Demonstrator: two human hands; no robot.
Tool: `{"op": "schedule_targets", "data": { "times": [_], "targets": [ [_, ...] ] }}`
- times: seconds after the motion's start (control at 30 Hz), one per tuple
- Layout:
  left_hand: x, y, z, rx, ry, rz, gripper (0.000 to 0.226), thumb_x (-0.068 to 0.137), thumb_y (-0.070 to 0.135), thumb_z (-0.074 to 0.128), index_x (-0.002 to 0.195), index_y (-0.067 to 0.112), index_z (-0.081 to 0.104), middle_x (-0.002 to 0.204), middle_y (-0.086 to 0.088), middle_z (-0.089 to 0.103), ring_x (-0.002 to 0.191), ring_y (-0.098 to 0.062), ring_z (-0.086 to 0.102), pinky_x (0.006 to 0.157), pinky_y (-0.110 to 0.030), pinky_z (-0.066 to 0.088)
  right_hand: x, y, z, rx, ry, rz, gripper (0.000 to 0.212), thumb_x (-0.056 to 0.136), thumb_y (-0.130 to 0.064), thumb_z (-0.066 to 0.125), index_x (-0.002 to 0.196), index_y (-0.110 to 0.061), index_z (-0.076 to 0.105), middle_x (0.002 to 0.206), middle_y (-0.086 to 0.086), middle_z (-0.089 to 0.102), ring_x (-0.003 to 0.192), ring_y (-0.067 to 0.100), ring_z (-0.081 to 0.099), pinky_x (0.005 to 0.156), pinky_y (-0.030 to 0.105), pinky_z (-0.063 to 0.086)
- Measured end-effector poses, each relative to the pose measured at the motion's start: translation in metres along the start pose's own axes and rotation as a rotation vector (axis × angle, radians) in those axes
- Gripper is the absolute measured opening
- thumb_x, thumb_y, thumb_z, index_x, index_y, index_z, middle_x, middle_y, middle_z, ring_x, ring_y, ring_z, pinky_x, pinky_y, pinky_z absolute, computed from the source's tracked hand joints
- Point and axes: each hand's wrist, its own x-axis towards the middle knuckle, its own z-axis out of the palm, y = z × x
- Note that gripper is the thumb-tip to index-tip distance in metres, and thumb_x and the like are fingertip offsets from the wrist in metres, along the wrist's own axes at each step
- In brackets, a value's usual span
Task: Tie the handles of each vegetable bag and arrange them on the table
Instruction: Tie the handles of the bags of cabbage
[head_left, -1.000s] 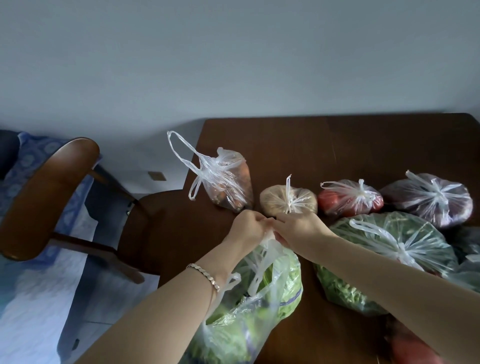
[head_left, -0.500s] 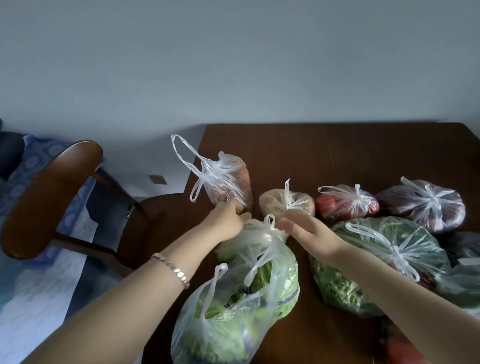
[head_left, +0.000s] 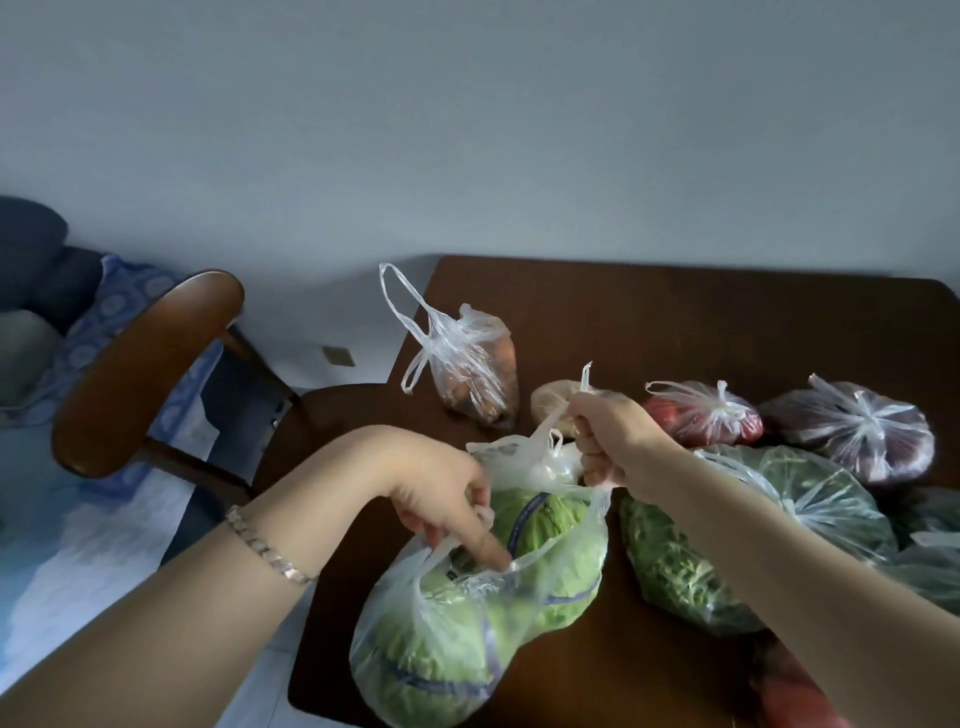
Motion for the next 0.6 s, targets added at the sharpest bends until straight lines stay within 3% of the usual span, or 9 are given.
{"op": "schedule_targets", "data": {
  "times": [0.1,0.23,0.37,0.5,0.6],
  "targets": [
    [0.012,-0.006,0.011,-0.016,0.112,-0.048,0.015,0.084,0.020,0.061,0.075,0.009,0.062,0.072,-0.005,0.066,0.055,-0.012,0.055,0.052,-0.019,0.042,-0.008,0.003,-0.005,0.022,0.037,-0.002,0.040,0.083,-0.013,0.044,0.045,-0.019,0.031,0.041,-0.002,0.025,0.035,0.013,0.021,0.039,0.018,0.020],
    [0.018,-0.006,0.009,-0.491,0.445,-0.089,0.027,0.092,0.009,0.051,0.065,0.007,0.054,0.038,0.003,0.055,0.033,-0.007,0.050,0.036,-0.014,0.039,-0.022,0.015,-0.014,0.010,0.095,-0.061,0.037,0.082,-0.009,0.041,0.048,-0.017,0.030,0.046,0.002,0.024,0.039,0.013,0.021,0.038,0.017,0.020],
    [0.013,0.000,0.001,-0.777,0.662,-0.017,0.030,0.090,0.015,0.055,0.061,0.010,0.050,0.049,-0.001,0.050,0.045,-0.012,0.051,0.044,-0.018,0.044,-0.035,0.023,-0.021,0.031,0.144,-0.123,0.038,0.083,-0.008,0.042,0.049,-0.018,0.029,0.045,0.000,0.023,0.039,0.013,0.019,0.040,0.020,0.019],
    [0.012,0.004,0.000,-1.135,0.849,0.078,0.015,0.088,0.018,0.060,0.078,0.007,0.061,0.048,0.003,0.047,0.046,-0.010,0.046,0.047,-0.020,0.043,-0.044,0.029,-0.035,0.064,0.211,-0.168,0.046,0.084,-0.010,0.044,0.042,-0.020,0.028,0.040,-0.003,0.023,0.036,0.012,0.019,0.040,0.018,0.019],
    [0.010,0.018,0.005,-1.087,0.915,0.166,0.011,0.083,0.013,0.062,0.077,0.004,0.062,0.055,-0.002,0.048,0.052,-0.014,0.045,0.063,-0.028,0.041,-0.048,0.032,-0.048,0.057,0.257,-0.207,0.037,0.085,-0.013,0.046,0.053,-0.017,0.029,0.043,-0.002,0.024,0.038,0.013,0.021,0.042,0.022,0.022]
  ]
}}
